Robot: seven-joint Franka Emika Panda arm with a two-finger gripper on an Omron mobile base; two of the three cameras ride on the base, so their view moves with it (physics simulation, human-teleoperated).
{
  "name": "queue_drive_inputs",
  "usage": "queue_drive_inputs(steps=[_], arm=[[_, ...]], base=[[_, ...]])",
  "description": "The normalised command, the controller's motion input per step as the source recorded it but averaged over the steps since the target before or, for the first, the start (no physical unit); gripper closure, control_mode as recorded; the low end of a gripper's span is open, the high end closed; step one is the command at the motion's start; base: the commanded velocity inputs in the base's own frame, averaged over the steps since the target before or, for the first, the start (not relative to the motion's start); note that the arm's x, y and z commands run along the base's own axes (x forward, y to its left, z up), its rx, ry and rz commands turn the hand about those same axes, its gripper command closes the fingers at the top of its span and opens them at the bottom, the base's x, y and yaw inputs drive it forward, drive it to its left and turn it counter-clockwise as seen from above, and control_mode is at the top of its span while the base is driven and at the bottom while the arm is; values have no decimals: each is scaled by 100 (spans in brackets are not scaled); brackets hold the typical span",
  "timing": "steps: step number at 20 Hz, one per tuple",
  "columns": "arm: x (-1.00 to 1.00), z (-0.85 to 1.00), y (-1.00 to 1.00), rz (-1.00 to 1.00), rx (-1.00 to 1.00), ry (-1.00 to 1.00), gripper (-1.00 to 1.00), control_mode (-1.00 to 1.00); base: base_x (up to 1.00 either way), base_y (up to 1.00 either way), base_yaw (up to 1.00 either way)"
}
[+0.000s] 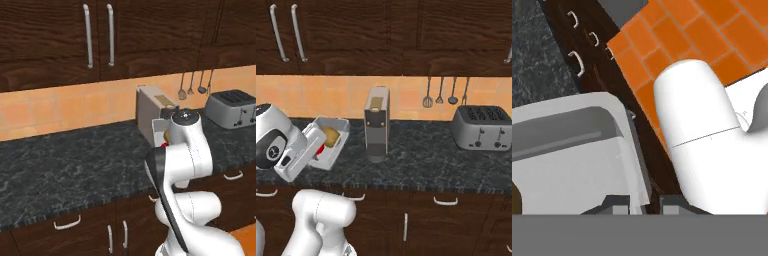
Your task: Take the meat container that has the chicken drumstick and place it on the second highest rack of the freezer. Then take the vegetable container that has the tomato and potato and place it on the highest rack of the freezer.
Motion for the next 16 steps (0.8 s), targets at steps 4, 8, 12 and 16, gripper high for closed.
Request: queue_drive_inputs(steps=[4,8,12,16], arm=[[0,0,0,0,0,0,100,100],[0,0,0,0,0,0,100,100],[0,0,0,0,0,0,100,100],[0,0,0,0,0,0,100,100]], base=[[-44,0,-77],[-8,0,-83],[0,-26,-80],[15,-36,-74]])
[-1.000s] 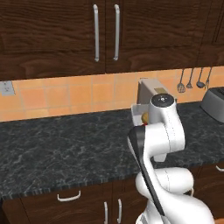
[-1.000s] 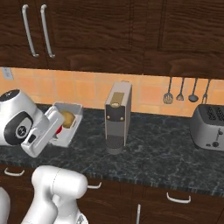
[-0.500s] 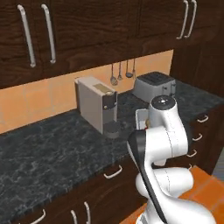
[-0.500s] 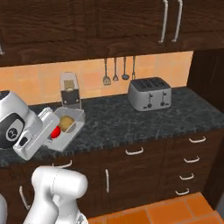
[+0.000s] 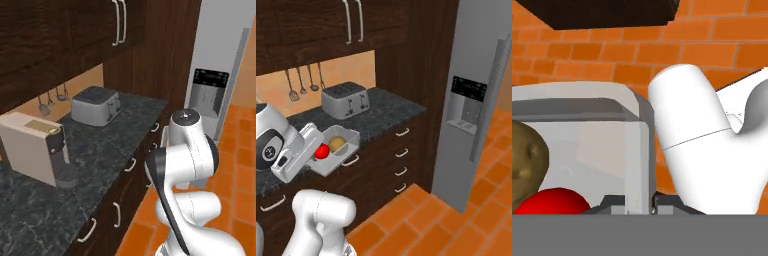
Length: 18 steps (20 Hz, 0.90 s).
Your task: Take the meat container that has the chicken drumstick and place it on the second highest rack of the freezer. Then take the vegetable container that has the tomato and potato and place it on the highest rack of the freezer.
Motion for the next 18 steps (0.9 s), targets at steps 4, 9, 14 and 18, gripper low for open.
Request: queue_drive_inputs(steps=[4,9,14,18], arm=[[0,0,0,0,0,0,100,100],[0,0,0,0,0,0,100,100],[0,0,0,0,0,0,100,100],[0,0,0,0,0,0,100,100]], base=[[41,-52,-68],[64,-71,-52],[65,-94,-22],[47,-100,-7]])
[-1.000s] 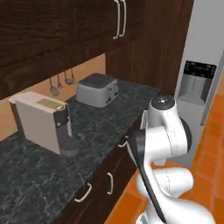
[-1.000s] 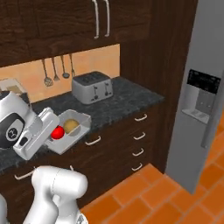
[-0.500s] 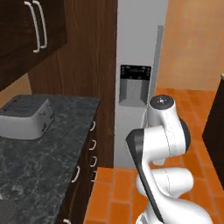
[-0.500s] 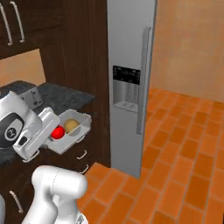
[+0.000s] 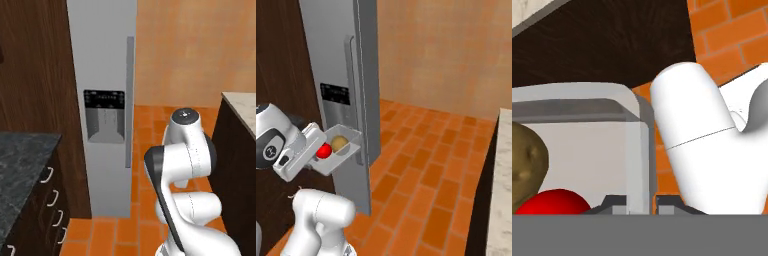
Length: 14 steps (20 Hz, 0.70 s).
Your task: Take the meat container that has the chicken drumstick and place it on the second highest rack of the freezer. Then take the vegetable container that has the tomato and potato and place it on the highest rack of the freezer.
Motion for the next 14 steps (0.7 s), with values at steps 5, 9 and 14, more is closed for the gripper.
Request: queue_drive_inputs(steps=[5,9,14], arm=[[0,0,0,0,0,0,100,100],[0,0,0,0,0,0,100,100],[0,0,0,0,0,0,100,100]], base=[[75,-83,-7],[100,-33,-12],[98,-50,-11]])
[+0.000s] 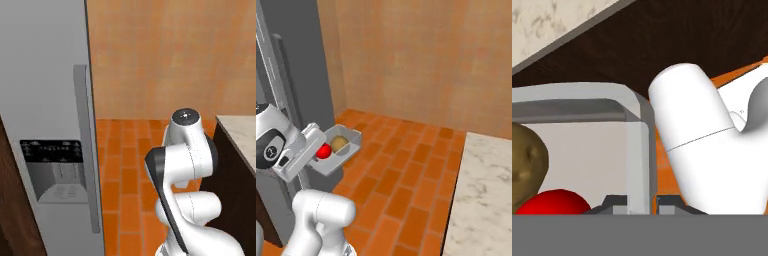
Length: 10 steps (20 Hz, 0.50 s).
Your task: Take the meat container that has the chicken drumstick and place it on the second highest rack of the freezer. Then take the vegetable container that has the tomato and potato and place it on the highest rack of the freezer.
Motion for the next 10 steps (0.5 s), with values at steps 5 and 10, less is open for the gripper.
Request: queue_drive_inputs(steps=[5,10], arm=[[0,0,0,0,0,0,100,100],[0,0,0,0,0,0,100,100]], base=[[75,-97,0],[100,-42,10]])
